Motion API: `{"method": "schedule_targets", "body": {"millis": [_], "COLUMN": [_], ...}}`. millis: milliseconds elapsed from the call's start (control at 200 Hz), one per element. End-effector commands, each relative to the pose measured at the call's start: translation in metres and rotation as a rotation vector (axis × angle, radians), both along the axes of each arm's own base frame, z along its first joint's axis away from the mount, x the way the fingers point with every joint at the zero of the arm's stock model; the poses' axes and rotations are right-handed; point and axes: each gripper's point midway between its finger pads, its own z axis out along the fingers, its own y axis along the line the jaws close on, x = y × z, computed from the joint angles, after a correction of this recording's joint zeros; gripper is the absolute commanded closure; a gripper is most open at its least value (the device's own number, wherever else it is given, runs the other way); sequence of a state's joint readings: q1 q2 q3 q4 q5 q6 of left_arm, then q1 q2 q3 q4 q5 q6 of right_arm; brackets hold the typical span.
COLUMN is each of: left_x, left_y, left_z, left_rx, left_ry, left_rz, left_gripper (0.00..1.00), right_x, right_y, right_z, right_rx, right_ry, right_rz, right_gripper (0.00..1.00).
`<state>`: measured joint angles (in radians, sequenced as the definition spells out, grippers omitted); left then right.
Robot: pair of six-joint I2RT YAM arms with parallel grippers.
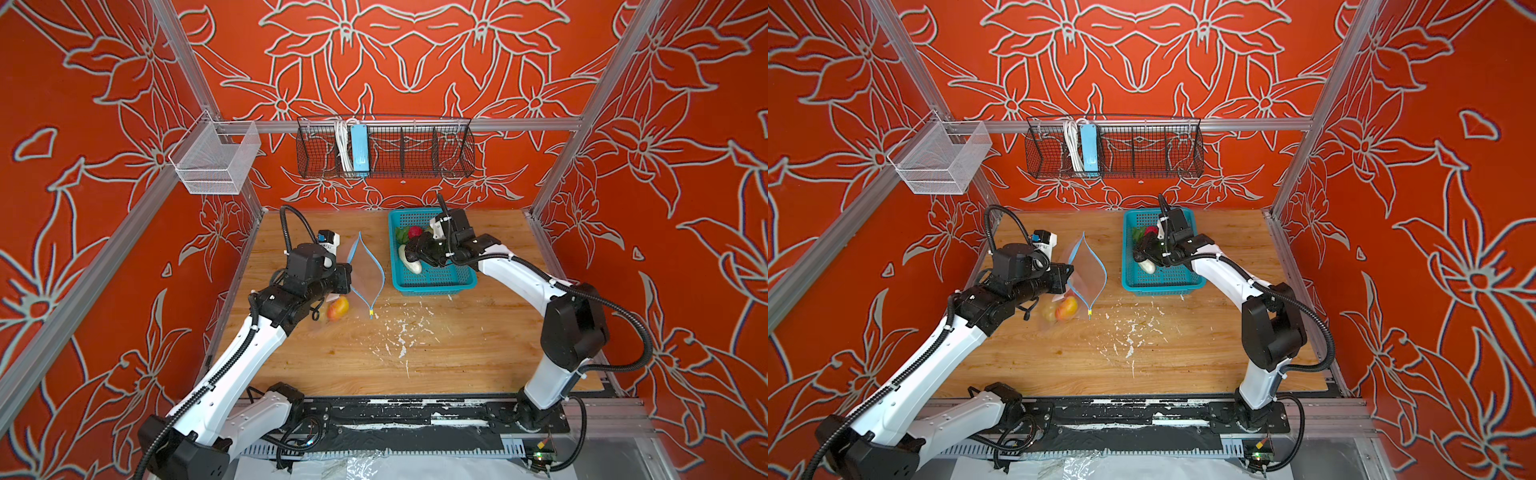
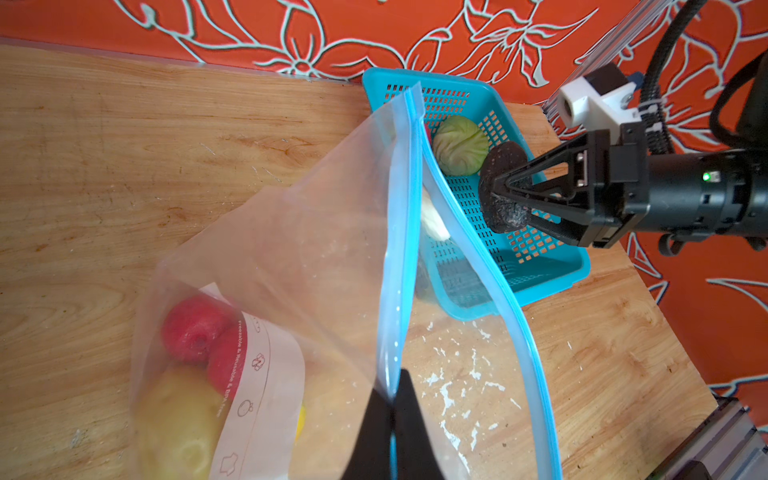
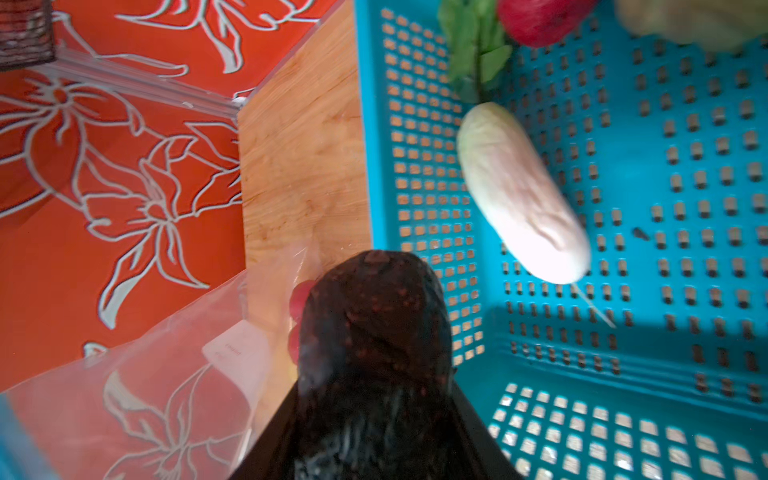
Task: Place the food in the zip-top bag and seal the zipper
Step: 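Carry the avocado with the right gripper over the held bag mouth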
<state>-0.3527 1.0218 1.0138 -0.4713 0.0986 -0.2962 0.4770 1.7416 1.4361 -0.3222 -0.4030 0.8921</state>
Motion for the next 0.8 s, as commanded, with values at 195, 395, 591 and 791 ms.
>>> {"method": "schedule_targets", "body": {"millis": [195, 395, 591, 791], "left_x": [-0.002, -0.002, -0.002, -0.001], "left_y": [0.004, 0.003, 0.006, 0.007], "left_z": [0.002, 0.003, 0.004, 0.004], "left_rx": [0.000, -0.003, 0.010, 0.011], "left_ry": [-0.004, -0.006, -0.010, -0.021], "left_rz": [0.014, 0.011, 0.022, 0.024], "left_gripper": [1.00, 1.00, 1.00, 1.00], "right_x": [-0.008, -0.022, -0.035, -0.048], "right_y": [0.030, 0.058, 0.079, 0.102], "right_z": [0.068, 0.098, 0.118, 0.128], "right_rx": [0.083, 0.122, 0.134, 0.179], "right_ry": [-0.134, -0.191, -0.233, -0.217], "right_rz": [0.075, 0.148, 0.199, 0.268], "right_gripper": [0.68, 0.68, 0.68, 0.68]}}
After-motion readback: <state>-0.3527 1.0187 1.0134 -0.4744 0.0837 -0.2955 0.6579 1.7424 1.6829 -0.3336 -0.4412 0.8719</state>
